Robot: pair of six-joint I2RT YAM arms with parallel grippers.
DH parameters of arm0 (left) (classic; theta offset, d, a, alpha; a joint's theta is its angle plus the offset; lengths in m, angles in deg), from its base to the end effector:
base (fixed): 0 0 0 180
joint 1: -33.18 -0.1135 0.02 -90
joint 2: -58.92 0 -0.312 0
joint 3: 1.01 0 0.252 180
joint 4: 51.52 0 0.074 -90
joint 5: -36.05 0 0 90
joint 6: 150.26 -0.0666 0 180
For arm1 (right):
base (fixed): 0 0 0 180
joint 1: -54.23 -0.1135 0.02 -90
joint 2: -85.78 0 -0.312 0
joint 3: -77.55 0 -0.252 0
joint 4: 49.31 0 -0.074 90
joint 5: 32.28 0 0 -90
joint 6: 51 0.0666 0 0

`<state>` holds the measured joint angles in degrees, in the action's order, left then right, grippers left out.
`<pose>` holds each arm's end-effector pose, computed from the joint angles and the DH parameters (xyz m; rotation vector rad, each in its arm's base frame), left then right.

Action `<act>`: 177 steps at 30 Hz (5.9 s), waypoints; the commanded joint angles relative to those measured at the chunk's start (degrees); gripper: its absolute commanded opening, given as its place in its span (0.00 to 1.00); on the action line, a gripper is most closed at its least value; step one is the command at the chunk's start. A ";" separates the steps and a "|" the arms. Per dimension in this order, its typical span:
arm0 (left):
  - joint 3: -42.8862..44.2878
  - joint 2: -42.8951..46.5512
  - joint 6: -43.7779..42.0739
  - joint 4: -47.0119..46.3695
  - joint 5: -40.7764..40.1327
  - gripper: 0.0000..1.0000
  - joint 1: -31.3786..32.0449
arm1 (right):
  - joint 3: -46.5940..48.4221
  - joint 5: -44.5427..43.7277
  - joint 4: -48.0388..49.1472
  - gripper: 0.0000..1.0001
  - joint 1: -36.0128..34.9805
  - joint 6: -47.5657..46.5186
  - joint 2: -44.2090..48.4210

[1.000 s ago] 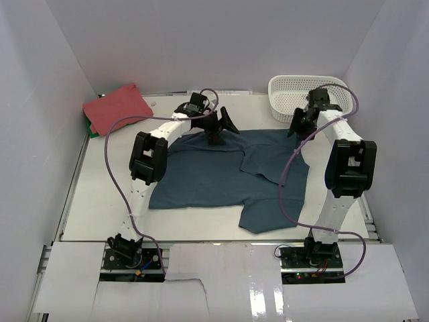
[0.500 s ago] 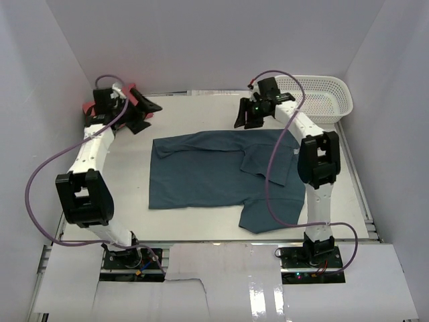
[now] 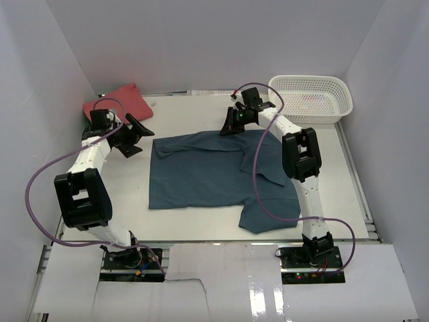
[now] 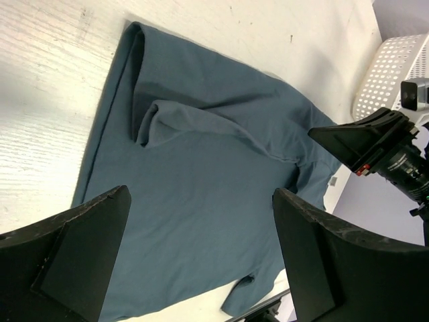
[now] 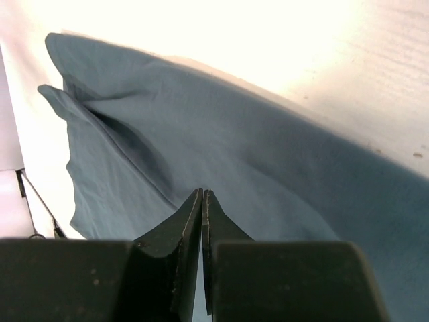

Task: Fold and stack the t-shirts
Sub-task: Fold the flattened tshirt in 1/3 of the way

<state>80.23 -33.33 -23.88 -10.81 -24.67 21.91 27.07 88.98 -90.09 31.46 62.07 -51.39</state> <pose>0.3608 0.0387 0.2734 -0.7957 2.3583 -0.8190 0.5264 0.2585 0.1941 -0.2584 2.4952 1.0115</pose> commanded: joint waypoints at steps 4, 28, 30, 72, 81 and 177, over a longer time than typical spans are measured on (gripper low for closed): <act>-0.05 -3.99 -1.40 -1.97 -0.80 0.98 -0.25 | 0.45 1.35 5.73 0.08 -0.17 1.28 -2.40; 3.64 -19.90 11.43 -19.55 8.95 0.98 0.10 | -7.63 -1.82 8.99 0.08 -2.28 0.05 -2.94; 4.17 -19.81 12.04 -19.64 9.39 0.98 0.54 | -7.81 -2.00 8.99 0.08 -2.28 -0.04 -2.76; 9.18 -22.18 5.63 -17.53 1.22 0.97 3.88 | -8.60 -2.44 7.49 0.09 -2.37 -1.45 -1.62; 13.30 -27.80 6.42 -18.15 1.04 0.97 5.20 | -8.52 -2.53 7.14 0.09 -2.37 -1.36 -1.35; 7.77 -20.46 12.69 -23.02 17.33 0.69 -2.98 | -15.55 -3.76 6.79 0.11 -2.28 -3.65 1.11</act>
<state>85.78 -63.34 7.57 -52.55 1.60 17.58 14.28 88.57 -77.72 29.65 60.84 -50.34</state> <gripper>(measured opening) 0.690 0.108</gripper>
